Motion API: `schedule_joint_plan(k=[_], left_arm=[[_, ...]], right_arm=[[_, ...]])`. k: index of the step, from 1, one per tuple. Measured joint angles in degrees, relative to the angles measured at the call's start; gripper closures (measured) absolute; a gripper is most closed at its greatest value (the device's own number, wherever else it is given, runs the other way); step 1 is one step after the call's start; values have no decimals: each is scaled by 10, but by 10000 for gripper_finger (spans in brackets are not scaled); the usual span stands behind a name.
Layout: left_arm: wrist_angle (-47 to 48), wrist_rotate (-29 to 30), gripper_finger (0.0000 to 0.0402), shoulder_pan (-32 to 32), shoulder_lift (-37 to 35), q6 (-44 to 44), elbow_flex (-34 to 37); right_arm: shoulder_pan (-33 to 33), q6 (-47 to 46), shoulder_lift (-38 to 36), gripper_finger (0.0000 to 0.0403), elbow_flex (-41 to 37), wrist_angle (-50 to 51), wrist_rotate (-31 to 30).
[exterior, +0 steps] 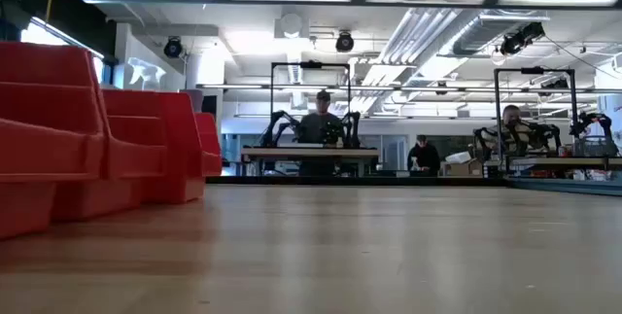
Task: Sort silverware
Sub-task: Adjust the bottom red bin, then adjust the bins
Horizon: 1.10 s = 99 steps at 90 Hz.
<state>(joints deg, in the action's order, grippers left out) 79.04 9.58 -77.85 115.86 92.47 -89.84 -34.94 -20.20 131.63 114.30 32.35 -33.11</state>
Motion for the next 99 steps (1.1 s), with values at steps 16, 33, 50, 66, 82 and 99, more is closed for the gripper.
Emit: schedule_joint_plan(k=[16,33,50,66,82,99], left_arm=[[57,5,394,-5,1,8,1],[44,-3,394,-5,1,29,-1],[26,44,394,3,1,68,-32],[10,134,394,36,1,14,-47],[-4,155,394,69,1,-37,-46],[-14,240,394,101,6,-81,-46]], right_arm=[[23,-15,0,387,0,0,29],[39,-68,0,387,0,28,-16],[87,-218,0,387,-21,151,-54],[155,-272,0,387,-91,65,-25],[195,-258,1,387,-166,-86,28],[200,-212,1,387,-197,-194,39]])
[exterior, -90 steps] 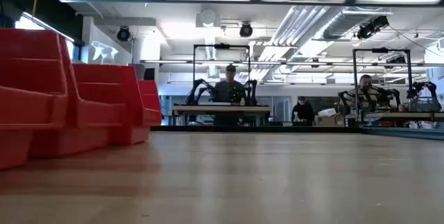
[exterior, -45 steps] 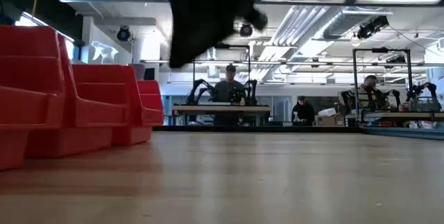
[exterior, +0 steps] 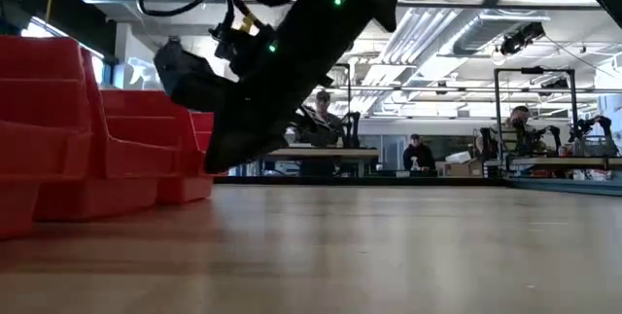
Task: Sort silverware
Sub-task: Adjust the bins, then return to Home Position
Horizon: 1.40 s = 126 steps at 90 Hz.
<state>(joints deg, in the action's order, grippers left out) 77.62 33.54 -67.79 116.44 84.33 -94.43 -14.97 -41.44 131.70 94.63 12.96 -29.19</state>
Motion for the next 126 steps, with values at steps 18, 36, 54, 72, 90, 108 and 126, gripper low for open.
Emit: schedule_joint_plan(k=[18,36,54,72,90,108,126], left_arm=[[-2,31,394,38,0,-43,0],[0,1,394,57,0,-67,-6],[1,-42,394,31,0,-32,-32],[34,53,394,-41,0,40,-66],[112,223,395,-99,-55,124,-50],[52,273,401,-42,-189,67,77],[-314,231,401,81,-340,-239,260]], right_arm=[[0,17,-3,387,2,-1,1],[-8,34,-33,387,2,57,-52],[-50,87,-94,387,3,97,-83],[-120,119,-164,387,3,191,-86],[-183,49,-225,387,1,374,-104],[-229,-79,-253,387,0,521,-135],[-271,-124,-254,387,0,566,-137]])
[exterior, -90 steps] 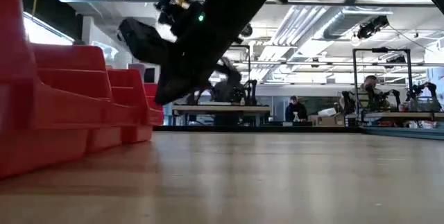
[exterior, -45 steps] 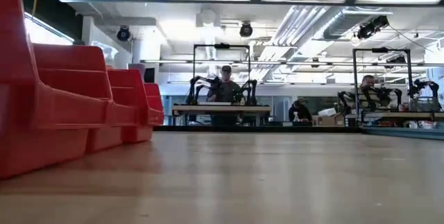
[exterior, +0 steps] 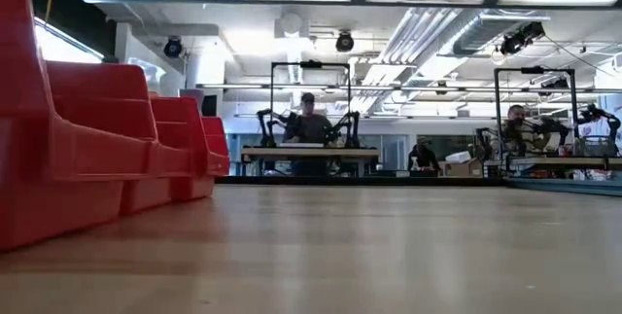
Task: Sort silverware
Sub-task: Return to Home Position
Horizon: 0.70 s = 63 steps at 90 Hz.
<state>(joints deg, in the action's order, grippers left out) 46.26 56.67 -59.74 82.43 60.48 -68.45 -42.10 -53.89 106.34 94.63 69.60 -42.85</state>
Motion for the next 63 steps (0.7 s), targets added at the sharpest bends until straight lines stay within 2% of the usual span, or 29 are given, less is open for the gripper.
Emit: schedule_joint_plan(k=[14,22,28,34,48,55,63], left_arm=[[-391,-175,401,125,-60,-308,121],[-490,-275,401,192,-75,-398,152],[-492,-308,401,228,-97,-434,154],[-468,-309,401,255,-133,-463,154],[-360,-308,401,310,-246,-487,154],[-303,-303,401,339,-309,-493,153],[-258,-305,402,370,-375,-505,164]], right_arm=[[-21,-19,-4,387,0,7,25],[-26,-45,-22,387,-19,20,25],[-33,-70,-58,388,-61,15,17],[-39,-106,-109,395,-129,-11,4],[-29,-181,-270,402,-349,-138,-5],[-6,-143,-348,403,-464,-258,-11],[42,-45,-437,403,-589,-442,-4]])
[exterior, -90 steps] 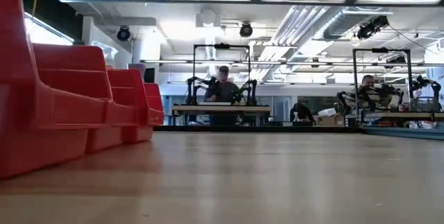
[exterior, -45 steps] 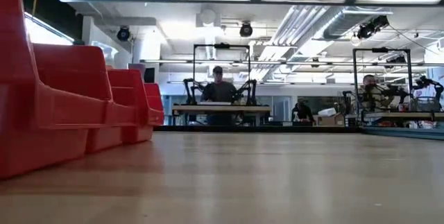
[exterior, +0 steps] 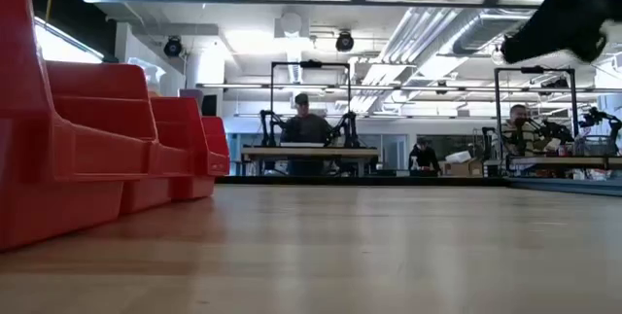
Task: Sort silverware
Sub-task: Return to Home Position
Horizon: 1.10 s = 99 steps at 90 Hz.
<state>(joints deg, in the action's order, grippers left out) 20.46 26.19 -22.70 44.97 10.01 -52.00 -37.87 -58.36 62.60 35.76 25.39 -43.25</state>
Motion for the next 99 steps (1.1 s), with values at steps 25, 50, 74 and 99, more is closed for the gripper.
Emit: schedule_joint_plan(k=[25,50,74,99], left_arm=[[22,-118,401,81,-164,-62,66],[37,-217,401,164,-234,-95,165],[33,-255,401,225,-321,-109,236],[-66,-270,401,251,-426,-69,313]], right_arm=[[287,305,-136,403,-232,-526,299],[501,454,-108,403,-192,-568,565],[568,494,-110,403,-199,-566,593],[574,480,-154,403,-257,-627,593]])
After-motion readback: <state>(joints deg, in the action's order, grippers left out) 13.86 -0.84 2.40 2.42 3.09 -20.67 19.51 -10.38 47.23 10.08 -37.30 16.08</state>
